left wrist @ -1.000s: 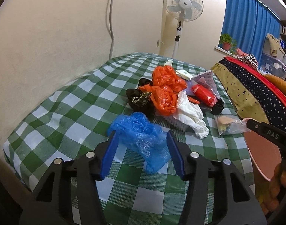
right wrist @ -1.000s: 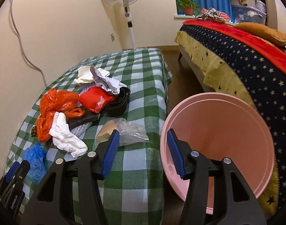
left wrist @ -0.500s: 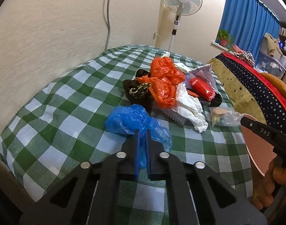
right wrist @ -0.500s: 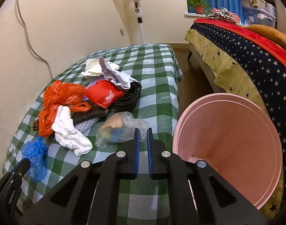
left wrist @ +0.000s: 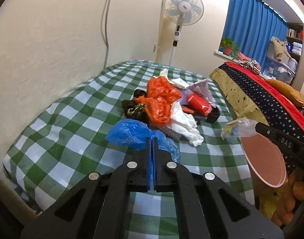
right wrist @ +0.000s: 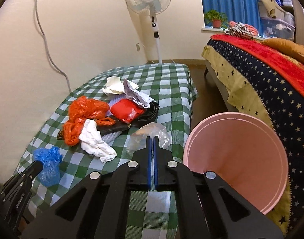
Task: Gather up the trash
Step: 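Carry the blue bag and clear bag over the pink bin with both grippers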
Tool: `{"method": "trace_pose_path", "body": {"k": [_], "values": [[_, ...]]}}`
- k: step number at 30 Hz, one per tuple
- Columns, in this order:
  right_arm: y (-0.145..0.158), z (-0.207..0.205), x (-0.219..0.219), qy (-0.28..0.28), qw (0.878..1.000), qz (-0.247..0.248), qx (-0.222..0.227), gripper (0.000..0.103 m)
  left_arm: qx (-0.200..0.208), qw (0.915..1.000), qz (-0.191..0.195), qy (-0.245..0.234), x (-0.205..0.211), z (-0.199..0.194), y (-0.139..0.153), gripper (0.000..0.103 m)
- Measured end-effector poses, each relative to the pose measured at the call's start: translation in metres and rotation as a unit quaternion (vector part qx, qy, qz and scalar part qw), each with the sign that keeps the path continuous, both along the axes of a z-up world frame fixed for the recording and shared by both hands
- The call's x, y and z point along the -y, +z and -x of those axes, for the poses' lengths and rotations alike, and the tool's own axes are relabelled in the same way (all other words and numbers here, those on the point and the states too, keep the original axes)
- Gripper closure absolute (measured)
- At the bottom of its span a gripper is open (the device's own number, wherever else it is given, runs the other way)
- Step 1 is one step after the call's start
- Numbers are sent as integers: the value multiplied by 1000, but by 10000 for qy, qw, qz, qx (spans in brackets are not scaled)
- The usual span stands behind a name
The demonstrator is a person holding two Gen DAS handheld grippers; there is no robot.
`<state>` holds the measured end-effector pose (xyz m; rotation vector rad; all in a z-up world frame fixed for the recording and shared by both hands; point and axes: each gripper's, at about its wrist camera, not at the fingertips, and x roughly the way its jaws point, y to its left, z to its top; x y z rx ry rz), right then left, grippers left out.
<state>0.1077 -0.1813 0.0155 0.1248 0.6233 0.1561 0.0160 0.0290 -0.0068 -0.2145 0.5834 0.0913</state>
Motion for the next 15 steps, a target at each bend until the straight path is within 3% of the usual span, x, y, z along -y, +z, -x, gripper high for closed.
{"method": "trace_pose_path", "body": {"k": [15], "values": [[36,49,38,-312,9992,-12,256,101,317,9982,-5,-504,29,23,25,102]]}}
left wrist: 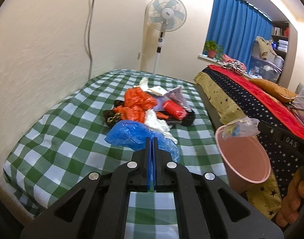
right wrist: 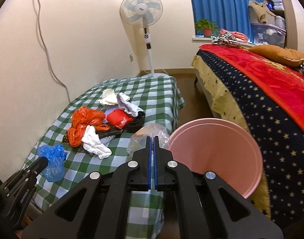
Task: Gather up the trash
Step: 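Carry the blue bag and clear bag over the pink bin with both grippers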
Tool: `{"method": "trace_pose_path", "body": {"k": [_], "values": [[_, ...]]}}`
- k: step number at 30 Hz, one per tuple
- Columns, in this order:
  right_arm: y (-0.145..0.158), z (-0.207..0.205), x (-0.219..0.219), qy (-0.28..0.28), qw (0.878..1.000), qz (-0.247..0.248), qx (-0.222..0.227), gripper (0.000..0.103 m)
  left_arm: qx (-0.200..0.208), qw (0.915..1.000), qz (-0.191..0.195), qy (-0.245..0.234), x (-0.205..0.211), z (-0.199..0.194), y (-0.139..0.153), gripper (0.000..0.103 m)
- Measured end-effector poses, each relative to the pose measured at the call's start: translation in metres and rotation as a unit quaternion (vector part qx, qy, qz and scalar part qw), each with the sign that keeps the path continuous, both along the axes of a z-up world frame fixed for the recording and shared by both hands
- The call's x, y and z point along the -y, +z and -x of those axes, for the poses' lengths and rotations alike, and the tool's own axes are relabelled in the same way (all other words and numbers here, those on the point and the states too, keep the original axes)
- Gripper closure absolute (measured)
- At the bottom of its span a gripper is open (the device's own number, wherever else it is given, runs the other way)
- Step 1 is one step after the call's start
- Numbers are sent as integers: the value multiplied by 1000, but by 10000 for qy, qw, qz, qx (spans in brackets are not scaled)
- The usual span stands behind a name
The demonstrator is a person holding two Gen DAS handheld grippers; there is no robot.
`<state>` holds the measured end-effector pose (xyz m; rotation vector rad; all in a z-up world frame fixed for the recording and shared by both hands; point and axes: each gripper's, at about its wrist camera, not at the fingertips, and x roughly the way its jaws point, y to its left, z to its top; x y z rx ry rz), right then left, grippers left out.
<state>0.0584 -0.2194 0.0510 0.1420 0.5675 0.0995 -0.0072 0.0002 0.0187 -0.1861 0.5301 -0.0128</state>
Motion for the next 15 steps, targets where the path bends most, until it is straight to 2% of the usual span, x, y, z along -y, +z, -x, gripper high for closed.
{"method": "trace_pose_path", "body": {"k": [5,15], "values": [[22,6,26,-268,9996,-7,-36,101,191,9992,64,-341,15,6,20,102],[54,11,65,-574,9981,142,152,101,271,9937,59,-1088,66,-15,47,102]]}}
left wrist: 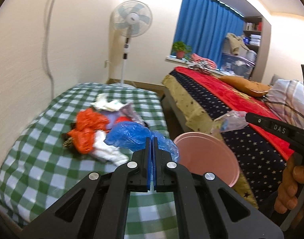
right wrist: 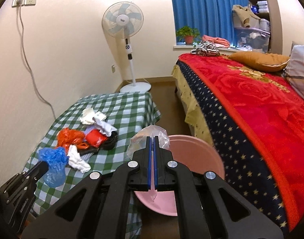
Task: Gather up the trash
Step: 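Carry the blue bag and clear bag over the pink bin with both grippers, then open the left gripper over the bin while the right gripper releases the clear bag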
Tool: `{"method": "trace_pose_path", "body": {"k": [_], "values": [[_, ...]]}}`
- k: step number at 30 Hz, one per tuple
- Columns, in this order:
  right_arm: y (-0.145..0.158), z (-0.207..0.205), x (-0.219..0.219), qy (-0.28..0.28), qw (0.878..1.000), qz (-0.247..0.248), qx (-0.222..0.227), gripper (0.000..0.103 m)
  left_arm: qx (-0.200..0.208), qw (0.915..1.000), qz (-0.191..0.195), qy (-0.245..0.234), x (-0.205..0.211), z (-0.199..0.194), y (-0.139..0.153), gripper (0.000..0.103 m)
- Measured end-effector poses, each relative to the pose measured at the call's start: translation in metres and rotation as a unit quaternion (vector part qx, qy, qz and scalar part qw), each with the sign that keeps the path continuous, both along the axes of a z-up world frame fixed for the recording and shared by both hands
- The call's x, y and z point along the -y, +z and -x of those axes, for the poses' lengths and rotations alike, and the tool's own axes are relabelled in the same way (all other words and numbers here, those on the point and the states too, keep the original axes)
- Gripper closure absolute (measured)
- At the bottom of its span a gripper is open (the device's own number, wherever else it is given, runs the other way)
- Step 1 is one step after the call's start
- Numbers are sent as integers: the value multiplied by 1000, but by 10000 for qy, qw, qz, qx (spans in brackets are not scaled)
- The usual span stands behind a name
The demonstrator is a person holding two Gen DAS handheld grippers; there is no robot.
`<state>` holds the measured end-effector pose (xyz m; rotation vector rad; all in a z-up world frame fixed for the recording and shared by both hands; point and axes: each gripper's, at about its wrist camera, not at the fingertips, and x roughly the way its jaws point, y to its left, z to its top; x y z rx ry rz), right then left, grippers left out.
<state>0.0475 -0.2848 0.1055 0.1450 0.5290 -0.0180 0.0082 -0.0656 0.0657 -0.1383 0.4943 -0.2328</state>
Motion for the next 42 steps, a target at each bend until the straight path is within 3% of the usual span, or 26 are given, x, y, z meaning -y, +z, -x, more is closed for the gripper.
{"method": "trace_pose_path", "body": {"k": [7,14,31,42], "values": [[-2,-8,27,-280,9996,-72,18,101,37,9977,-77,-671,38,-24,8,102],[-19,-11,43,-602,9982,-55,12,101,3,9946,-97,-1038,69,-41,-6,102],[-42,-28,61,-944,9953,-150,-181,101,-112,9905,-220,-1349,99,-66,-51,102],[-48,-34,62,-986,9947,-136,-258,101,-210,9897,-244,-1398,102,-73,-62,102]]}}
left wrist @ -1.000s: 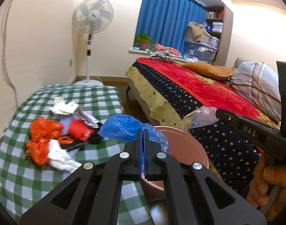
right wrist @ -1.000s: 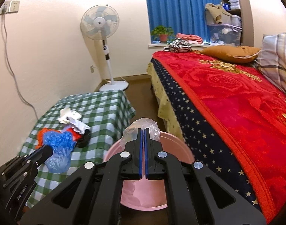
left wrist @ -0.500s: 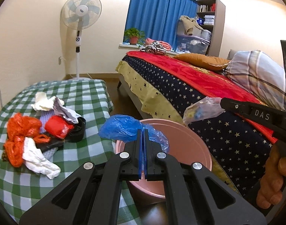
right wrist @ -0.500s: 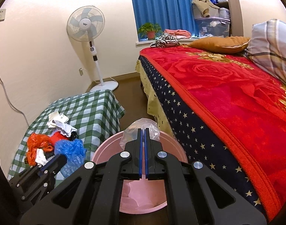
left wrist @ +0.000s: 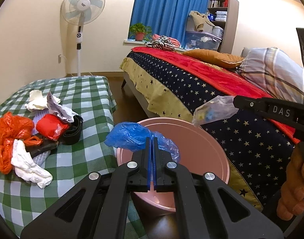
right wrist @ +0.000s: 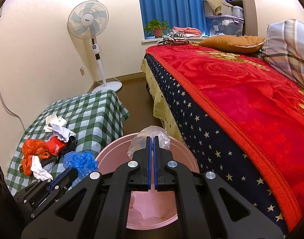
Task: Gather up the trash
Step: 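Open the left gripper over the bin while the right gripper releases the clear bag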
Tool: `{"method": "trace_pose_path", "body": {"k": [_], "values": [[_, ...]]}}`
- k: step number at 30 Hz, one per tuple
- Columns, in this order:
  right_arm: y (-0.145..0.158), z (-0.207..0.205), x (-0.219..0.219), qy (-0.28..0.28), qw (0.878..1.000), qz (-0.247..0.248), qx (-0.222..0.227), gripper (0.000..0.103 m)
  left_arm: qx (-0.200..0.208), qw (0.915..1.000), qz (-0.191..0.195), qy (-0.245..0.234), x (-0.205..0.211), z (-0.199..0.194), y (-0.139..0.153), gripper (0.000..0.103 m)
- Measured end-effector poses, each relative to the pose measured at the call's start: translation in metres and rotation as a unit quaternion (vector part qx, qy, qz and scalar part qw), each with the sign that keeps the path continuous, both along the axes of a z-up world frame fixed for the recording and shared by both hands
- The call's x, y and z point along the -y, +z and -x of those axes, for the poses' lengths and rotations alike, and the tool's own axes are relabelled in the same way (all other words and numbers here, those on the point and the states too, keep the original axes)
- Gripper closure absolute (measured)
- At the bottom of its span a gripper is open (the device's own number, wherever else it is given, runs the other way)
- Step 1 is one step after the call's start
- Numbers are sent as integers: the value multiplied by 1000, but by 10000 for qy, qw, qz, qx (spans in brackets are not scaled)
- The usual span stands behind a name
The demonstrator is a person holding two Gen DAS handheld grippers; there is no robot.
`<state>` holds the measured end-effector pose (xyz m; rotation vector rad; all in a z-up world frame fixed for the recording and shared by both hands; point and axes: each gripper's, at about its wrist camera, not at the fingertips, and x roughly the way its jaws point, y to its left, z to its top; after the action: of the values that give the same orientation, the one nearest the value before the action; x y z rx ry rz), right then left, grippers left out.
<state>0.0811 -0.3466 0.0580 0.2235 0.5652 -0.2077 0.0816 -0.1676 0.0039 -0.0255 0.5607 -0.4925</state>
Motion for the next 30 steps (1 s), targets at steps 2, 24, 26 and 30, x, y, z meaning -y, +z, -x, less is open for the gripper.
{"method": "trace_pose_path", "body": {"k": [2,24,26,30], "values": [[0,-1,0,-2,10000,-7,-11,101,0,10000,-17,-16,1,0,-1,102],[0,4,7,-212,9997,-127,40,64,-175,9997,110,-91,-2,1,-4,68],[2,6,5,-181,9997,-119,91,64,-136,9998,110,-72,-3,3,-1,68],[5,9,-1,-71,9998,-65,182,64,-66,9999,157,-12,-12,8,7,68]]}}
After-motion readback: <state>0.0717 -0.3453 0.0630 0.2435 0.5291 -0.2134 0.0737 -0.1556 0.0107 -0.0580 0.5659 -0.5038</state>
